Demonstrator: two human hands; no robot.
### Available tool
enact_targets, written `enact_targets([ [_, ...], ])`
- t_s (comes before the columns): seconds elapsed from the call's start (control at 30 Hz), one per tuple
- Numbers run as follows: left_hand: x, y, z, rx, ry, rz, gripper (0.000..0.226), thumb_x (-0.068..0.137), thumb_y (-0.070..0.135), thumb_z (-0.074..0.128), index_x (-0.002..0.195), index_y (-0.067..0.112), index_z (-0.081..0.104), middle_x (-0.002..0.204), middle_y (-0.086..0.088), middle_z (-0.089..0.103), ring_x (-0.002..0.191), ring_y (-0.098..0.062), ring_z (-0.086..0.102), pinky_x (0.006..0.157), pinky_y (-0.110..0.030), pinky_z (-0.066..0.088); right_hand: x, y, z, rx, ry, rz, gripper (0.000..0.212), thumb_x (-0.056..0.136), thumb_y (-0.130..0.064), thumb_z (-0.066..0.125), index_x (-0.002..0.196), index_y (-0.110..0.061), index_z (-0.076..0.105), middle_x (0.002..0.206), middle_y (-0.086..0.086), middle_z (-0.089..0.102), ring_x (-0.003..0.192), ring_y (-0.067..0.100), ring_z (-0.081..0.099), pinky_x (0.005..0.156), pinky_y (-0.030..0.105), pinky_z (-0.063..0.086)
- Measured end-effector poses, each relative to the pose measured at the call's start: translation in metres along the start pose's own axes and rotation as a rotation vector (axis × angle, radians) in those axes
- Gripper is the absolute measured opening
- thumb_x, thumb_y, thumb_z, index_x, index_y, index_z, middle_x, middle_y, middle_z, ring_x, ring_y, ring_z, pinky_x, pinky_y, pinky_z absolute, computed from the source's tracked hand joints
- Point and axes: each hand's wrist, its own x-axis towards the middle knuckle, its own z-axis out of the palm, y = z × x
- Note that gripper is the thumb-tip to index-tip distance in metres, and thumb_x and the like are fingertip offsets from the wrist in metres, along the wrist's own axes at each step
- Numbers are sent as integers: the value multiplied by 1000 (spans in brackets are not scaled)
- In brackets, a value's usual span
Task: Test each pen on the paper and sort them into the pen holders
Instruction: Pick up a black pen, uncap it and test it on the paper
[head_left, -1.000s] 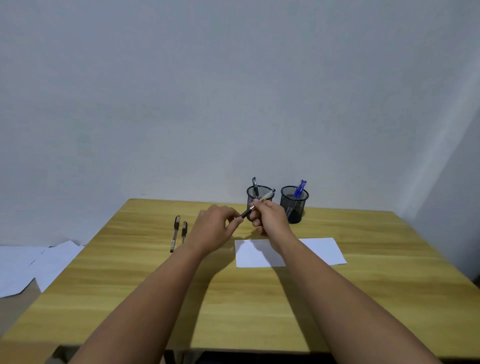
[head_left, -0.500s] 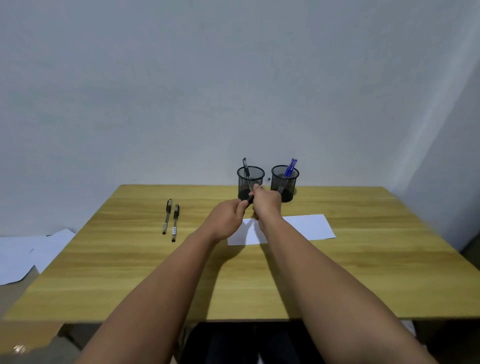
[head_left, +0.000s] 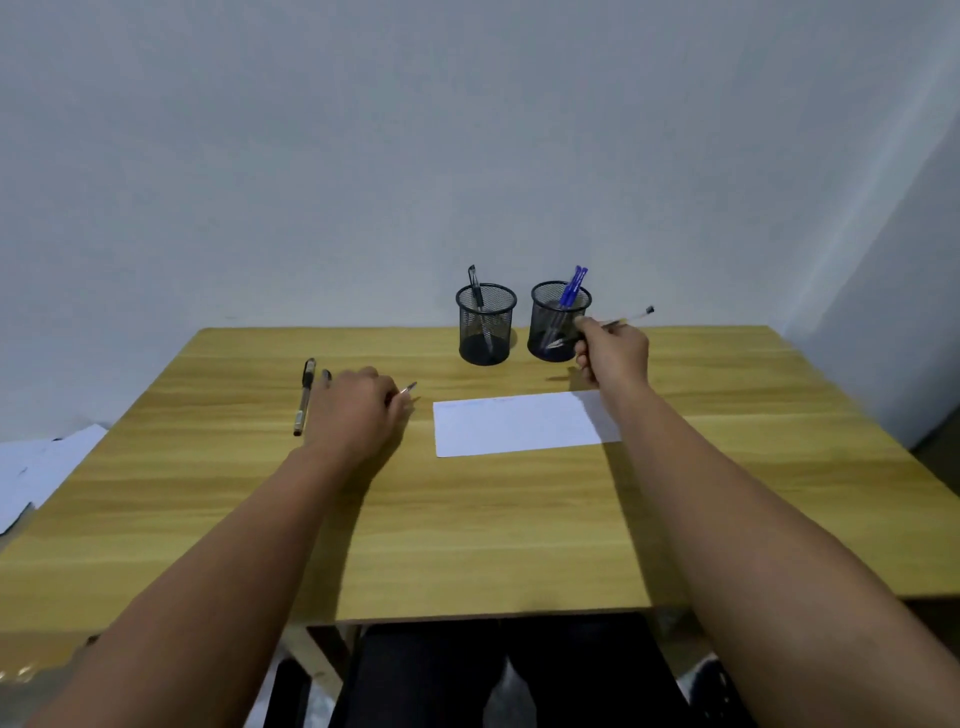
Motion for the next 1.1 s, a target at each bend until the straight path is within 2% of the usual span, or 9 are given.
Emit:
enact_targets([
  [0.13,15,7,12,209,-38,12,35,100,48,47,104,29,76,105,3,65,102,-25,58,90,-44,37,-14,20,-1,33,-64,-17,30,104,-18,67,76,-15,57,55,3,57,40,10,46,40,18,38],
  [0.23,20,5,16,220,-47,-25,37,102,46,45,107,27,76,108,1,65,105,-26,59,93,-45,38,-19,27,0,10,-129,-55,26,107,-15,60,81,-10,61,60,7,62,39,10,50,38,18,39],
  [0.33,19,7,22,121,43,-16,38,98,45,46,112,24,74,110,-5,67,103,-31,61,92,-49,44,-18,33,3,-5,-195,-58,21,106,-11,58,91,-6,71,68,12,70,46,15,56,44,25,43],
  [0.47,4,22,27,-179,107,229,50,95,53,42,125,24,69,118,1,68,102,-28,59,83,-43,48,-15,44,8,45,-272,4,22,106,-7,56,102,10,71,77,24,67,55,23,51,48,27,39],
  [0.53,-7,30,32,-228,33,294,52,94,60,43,128,29,66,127,9,65,112,-22,55,88,-41,44,-13,50,9,10,-287,1,23,106,-6,58,101,9,73,77,23,69,54,24,53,46,27,41],
  [0.7,-14,31,43,-259,2,227,57,89,70,49,130,34,64,136,18,58,131,-15,45,102,-44,35,-9,50,12,-78,-329,2,25,104,-18,66,92,5,71,73,15,67,51,19,55,43,23,40],
  [0.83,-15,30,45,-260,12,199,58,86,72,48,130,36,63,138,18,56,134,-14,42,103,-45,32,-6,55,14,-52,-332,-51,37,106,-32,68,84,-3,63,67,17,59,48,18,52,40,23,39],
  [1.0,-16,31,42,-246,28,169,59,84,72,51,130,37,63,139,13,56,133,-16,42,101,-43,29,-9,67,13,-147,-294,-136,43,99,-35,76,70,-7,63,63,9,66,59,18,65,54,29,53],
  [1.1,-16,32,42,-246,28,164,60,83,73,50,131,37,63,140,13,56,133,-17,42,101,-43,29,-10,67,12,-192,-289,-176,41,99,-35,76,71,-7,64,62,5,68,59,18,67,56,31,55],
])
